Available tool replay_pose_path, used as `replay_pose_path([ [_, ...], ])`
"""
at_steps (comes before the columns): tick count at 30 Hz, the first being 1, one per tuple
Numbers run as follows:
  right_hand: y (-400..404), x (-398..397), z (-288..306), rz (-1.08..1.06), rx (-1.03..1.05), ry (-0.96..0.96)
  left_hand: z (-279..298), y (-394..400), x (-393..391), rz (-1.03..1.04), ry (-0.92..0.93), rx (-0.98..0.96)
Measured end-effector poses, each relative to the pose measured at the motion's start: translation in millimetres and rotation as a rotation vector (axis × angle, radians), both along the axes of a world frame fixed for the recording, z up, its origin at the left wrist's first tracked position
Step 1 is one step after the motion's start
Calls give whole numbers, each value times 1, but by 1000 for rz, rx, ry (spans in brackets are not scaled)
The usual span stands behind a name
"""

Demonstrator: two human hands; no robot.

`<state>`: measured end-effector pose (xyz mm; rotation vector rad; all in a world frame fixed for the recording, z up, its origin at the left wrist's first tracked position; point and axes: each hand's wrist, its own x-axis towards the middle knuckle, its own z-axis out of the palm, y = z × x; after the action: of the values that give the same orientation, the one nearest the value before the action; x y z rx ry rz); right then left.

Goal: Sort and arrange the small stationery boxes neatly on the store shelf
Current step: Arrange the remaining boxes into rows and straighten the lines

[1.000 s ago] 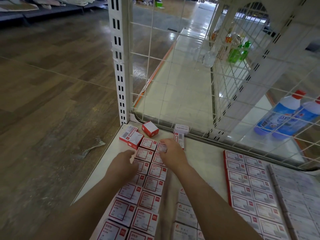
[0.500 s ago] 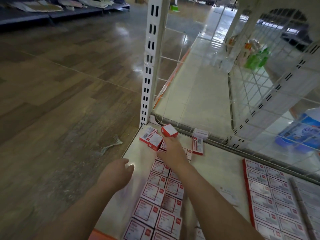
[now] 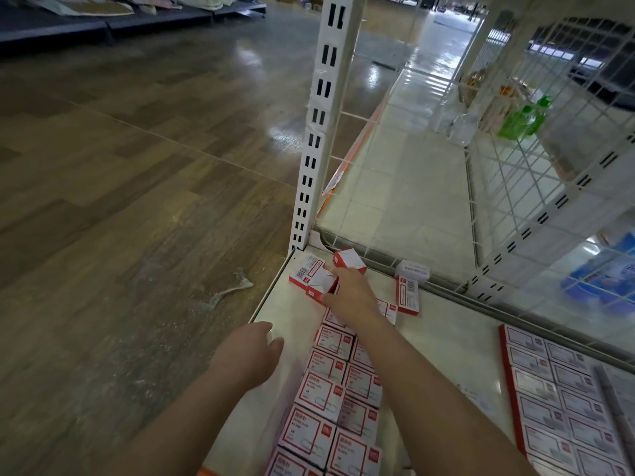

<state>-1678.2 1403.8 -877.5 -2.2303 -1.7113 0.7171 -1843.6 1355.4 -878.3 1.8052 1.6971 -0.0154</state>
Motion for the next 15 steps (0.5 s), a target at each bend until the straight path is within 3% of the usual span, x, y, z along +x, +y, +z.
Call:
replay_pose_path([
  [9, -12, 7, 14, -28, 148, 137, 5, -2, 8, 114, -137, 53],
  [15, -52, 22, 31, 77, 108, 134, 17, -10, 17, 187, -249, 35],
])
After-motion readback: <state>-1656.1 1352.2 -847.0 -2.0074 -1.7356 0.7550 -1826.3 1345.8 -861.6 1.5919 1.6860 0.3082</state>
